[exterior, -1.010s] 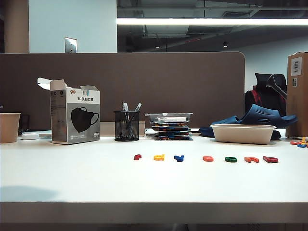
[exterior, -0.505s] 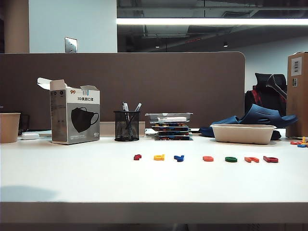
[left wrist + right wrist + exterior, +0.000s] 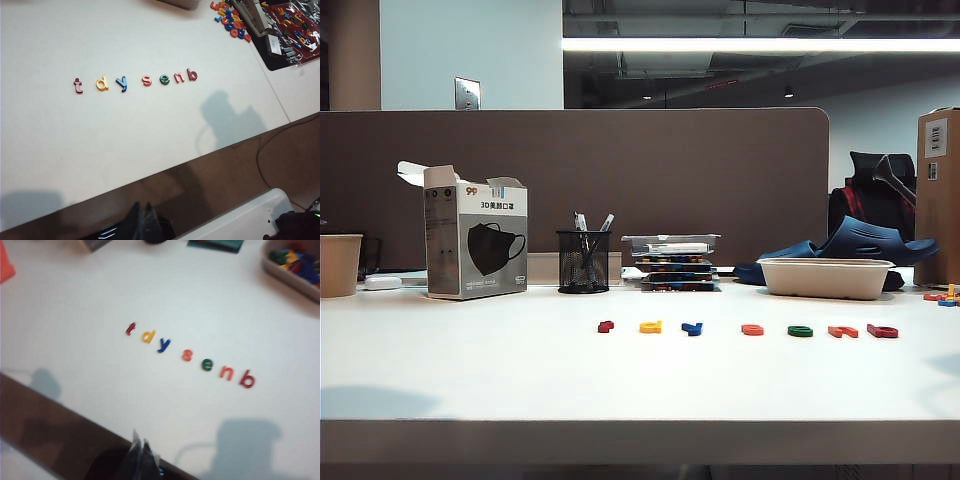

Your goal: Select the appropriate letters from the row of letter magnets placed on the table to arrange into the word "yes".

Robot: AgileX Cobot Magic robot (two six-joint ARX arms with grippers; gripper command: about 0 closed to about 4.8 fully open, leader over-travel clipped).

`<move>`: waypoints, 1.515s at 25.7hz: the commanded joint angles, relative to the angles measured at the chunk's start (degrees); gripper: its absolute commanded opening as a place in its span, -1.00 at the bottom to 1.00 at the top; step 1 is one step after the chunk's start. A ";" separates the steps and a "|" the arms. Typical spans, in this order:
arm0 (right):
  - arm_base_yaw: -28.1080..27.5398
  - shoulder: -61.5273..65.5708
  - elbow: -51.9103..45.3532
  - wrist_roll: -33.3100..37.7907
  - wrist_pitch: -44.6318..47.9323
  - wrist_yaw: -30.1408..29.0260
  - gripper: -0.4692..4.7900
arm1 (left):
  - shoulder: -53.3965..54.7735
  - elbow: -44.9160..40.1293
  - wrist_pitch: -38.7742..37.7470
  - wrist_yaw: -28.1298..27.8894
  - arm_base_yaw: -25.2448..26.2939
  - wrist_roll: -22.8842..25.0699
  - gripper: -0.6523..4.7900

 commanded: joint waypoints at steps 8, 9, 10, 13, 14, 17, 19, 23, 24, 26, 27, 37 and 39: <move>9.75 9.33 0.66 -0.07 5.11 1.68 -0.70 | -0.11 0.26 0.70 -0.37 -0.02 -0.13 -0.78; 10.05 10.21 0.66 -0.42 5.33 1.70 -0.64 | -0.09 0.26 0.70 -0.35 -0.02 -0.13 -0.78; 10.38 11.34 0.66 -1.18 5.46 1.70 -0.57 | -0.09 0.26 0.70 -0.35 -0.02 -0.13 -0.78; 11.10 14.86 0.68 -1.55 5.90 2.62 -0.45 | -0.09 0.28 0.68 -0.35 -0.02 -0.13 -0.78; 11.10 15.96 0.68 -1.79 6.08 2.56 -0.36 | -0.09 0.26 0.70 -0.33 -0.02 -0.13 -0.78; 11.13 19.45 0.68 -7.82 6.49 2.47 -0.29 | -0.09 0.26 0.70 -0.37 -0.02 -0.13 -0.78; 11.45 20.85 0.68 -10.82 7.19 2.51 -0.27 | -0.09 0.26 0.68 -0.35 -0.02 -0.13 -0.78; 11.69 24.13 0.68 -17.00 9.35 2.51 0.01 | -0.09 0.26 0.70 -0.37 -0.02 -0.13 -0.78; 11.69 24.92 0.68 -18.23 10.05 2.51 0.04 | -0.09 0.26 0.70 -0.35 -0.02 -0.13 -0.78; 11.78 26.29 0.68 -21.00 11.52 2.49 0.04 | -0.09 0.26 0.68 -0.35 -0.02 -0.13 -0.78; 11.96 26.71 0.68 -22.14 12.07 2.49 0.04 | -0.09 0.26 0.68 -0.35 -0.02 -0.13 -0.78; 14.23 31.89 0.68 -27.08 18.05 2.40 0.48 | -0.09 0.26 0.70 -0.37 -0.02 -0.13 -0.78; 15.06 34.12 0.68 -28.94 19.61 2.36 0.48 | -0.09 0.26 0.70 -0.35 -0.02 -0.13 -0.78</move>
